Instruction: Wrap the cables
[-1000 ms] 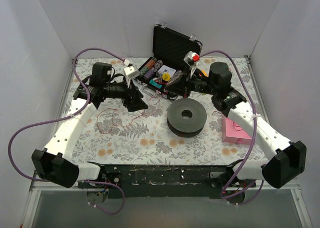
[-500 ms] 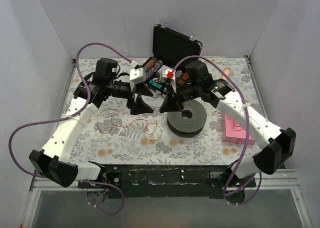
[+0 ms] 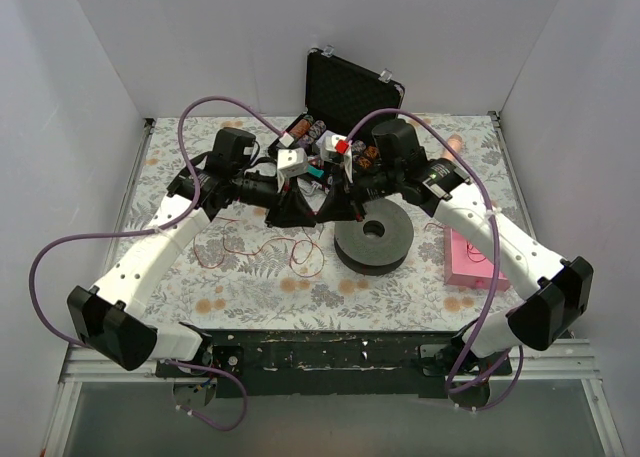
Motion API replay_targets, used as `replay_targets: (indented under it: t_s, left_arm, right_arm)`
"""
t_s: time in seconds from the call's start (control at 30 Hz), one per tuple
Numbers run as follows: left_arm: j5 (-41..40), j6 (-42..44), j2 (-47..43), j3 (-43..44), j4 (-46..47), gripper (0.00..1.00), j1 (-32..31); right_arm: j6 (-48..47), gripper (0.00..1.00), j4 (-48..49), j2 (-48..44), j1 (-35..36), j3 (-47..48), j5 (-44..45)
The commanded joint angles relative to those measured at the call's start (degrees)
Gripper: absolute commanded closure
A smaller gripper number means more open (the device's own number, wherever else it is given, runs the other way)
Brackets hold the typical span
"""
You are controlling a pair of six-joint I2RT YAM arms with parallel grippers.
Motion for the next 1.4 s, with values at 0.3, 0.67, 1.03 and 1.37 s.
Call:
replay_targets:
  t_s: [0.3, 0.67, 1.03, 1.37]
  left_arm:
    - [-19.54, -15.03, -2.31, -1.98, 7.87, 1.00, -0.64]
    - [-27.91, -20.05, -3.80, -6.03, 13.05, 1.00, 5.33]
    - [-26.33, -20.40, -4.42, -6.64, 13.50, 1.00, 6.57]
    - [-26.50, -19.79, -5.47, -7.08, 13.14, 1.00, 7.27]
  right_arm:
    - [15.85, 0.41, 12.64, -9.45, -12.89, -17.90, 11.17]
    - [37.59, 0.29, 19.69, -14.47, -34.18, -38.76, 28.64]
    - [39.62, 0.27, 24.87, -10.88, -36.38, -45.71, 24.99]
    - [41.29, 0.37, 35.06, -6.65, -37.17, -50.10, 13.38]
